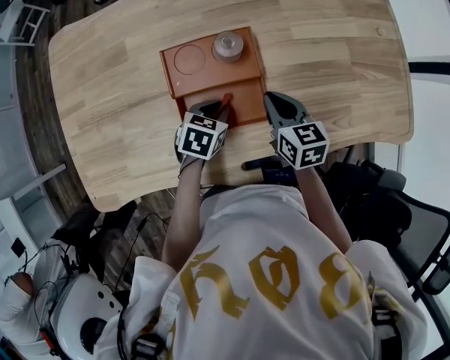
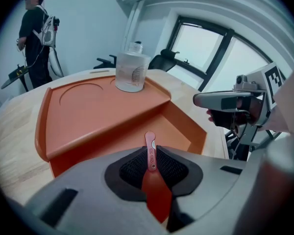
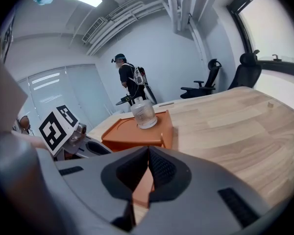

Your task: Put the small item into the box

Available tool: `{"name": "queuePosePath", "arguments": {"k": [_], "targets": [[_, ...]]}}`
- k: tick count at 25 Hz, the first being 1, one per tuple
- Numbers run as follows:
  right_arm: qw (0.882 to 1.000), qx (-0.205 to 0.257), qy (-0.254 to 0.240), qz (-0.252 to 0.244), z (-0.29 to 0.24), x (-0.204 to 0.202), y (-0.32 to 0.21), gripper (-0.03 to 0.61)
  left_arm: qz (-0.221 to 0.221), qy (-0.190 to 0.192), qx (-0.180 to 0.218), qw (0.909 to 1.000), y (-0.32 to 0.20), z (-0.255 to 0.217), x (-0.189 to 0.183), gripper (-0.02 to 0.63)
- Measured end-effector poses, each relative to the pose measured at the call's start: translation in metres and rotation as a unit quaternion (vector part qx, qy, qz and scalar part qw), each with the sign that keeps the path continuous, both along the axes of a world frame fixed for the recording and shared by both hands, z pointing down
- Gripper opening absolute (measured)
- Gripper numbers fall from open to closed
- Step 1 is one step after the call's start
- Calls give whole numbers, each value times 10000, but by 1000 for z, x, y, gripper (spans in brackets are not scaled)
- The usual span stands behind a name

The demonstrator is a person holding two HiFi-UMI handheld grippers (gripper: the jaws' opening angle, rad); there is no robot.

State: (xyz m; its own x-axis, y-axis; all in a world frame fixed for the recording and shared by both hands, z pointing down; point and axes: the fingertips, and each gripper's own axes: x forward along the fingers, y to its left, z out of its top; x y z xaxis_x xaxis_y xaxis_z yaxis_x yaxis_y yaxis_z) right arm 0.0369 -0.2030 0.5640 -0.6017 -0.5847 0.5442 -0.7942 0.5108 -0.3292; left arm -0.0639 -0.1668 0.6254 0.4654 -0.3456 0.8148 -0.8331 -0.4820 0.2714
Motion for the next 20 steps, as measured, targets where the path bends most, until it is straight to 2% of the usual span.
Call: {"name": "queuePosePath", "arguments": {"k": [6, 20], "targets": [[10000, -74, 29, 27, 8, 7, -2, 12, 62, -264, -163, 9995, -1, 16, -2, 58], [9998, -189, 30, 59, 14, 12, -3, 12, 28, -496, -380, 9980, -1, 29, -6, 58]]}}
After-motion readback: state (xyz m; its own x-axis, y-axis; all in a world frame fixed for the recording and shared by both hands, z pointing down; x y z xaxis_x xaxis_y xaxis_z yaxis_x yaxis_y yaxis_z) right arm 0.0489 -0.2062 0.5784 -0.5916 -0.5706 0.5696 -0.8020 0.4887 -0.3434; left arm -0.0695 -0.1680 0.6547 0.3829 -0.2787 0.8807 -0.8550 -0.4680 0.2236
